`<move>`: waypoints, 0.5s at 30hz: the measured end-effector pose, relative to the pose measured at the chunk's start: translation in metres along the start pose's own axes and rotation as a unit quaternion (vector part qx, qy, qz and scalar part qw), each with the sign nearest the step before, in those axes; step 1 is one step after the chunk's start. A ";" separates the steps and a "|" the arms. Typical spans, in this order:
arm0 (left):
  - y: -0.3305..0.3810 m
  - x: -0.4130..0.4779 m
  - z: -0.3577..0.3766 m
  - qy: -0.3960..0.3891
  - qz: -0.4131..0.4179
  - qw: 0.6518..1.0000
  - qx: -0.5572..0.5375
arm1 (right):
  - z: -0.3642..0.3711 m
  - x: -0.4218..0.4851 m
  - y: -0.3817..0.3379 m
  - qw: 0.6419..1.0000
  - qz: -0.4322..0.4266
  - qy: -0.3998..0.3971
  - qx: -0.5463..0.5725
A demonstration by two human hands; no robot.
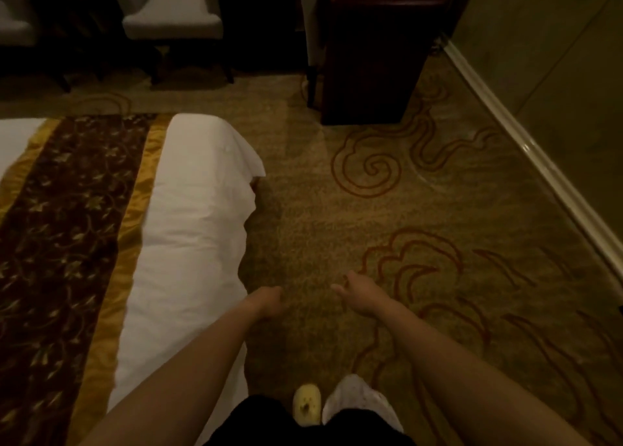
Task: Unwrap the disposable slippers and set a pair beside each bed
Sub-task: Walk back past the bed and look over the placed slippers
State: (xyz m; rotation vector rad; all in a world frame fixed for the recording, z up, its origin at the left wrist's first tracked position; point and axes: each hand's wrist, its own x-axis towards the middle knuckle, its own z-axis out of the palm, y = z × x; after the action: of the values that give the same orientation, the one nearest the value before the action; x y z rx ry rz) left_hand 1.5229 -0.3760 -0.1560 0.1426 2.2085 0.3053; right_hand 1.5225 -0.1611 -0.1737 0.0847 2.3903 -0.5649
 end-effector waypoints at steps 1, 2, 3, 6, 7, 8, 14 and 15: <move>0.001 0.013 -0.018 -0.002 0.001 1.000 0.000 | -0.014 0.016 -0.004 1.000 -0.001 -0.005 0.001; 0.002 0.026 -0.036 -0.001 0.000 1.000 -0.003 | -0.029 0.032 -0.007 1.000 -0.003 -0.011 0.000; 0.003 0.040 -0.055 0.003 -0.001 1.000 -0.005 | -0.044 0.050 -0.011 1.000 -0.005 -0.015 -0.003; 0.006 0.087 -0.104 0.013 -0.013 1.000 -0.005 | -0.086 0.110 -0.023 0.999 -0.017 -0.023 -0.024; 0.008 0.105 -0.120 0.014 -0.015 1.000 -0.008 | -0.100 0.132 -0.026 0.999 -0.023 -0.023 -0.031; 0.010 0.124 -0.138 0.017 -0.016 1.000 -0.013 | -0.116 0.155 -0.029 0.998 -0.034 -0.023 -0.039; 0.026 0.217 -0.257 0.040 -0.048 0.997 -0.043 | -0.232 0.288 -0.062 0.992 -0.095 -0.019 -0.081; 0.028 0.227 -0.278 0.046 -0.054 0.996 -0.052 | -0.253 0.306 -0.070 0.990 -0.104 -0.018 -0.094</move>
State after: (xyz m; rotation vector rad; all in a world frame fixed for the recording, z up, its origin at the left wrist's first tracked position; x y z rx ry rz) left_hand 1.1639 -0.3485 -0.1598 -0.0484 2.2766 0.3732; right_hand 1.1202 -0.1448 -0.1674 -0.2576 2.4189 -0.4288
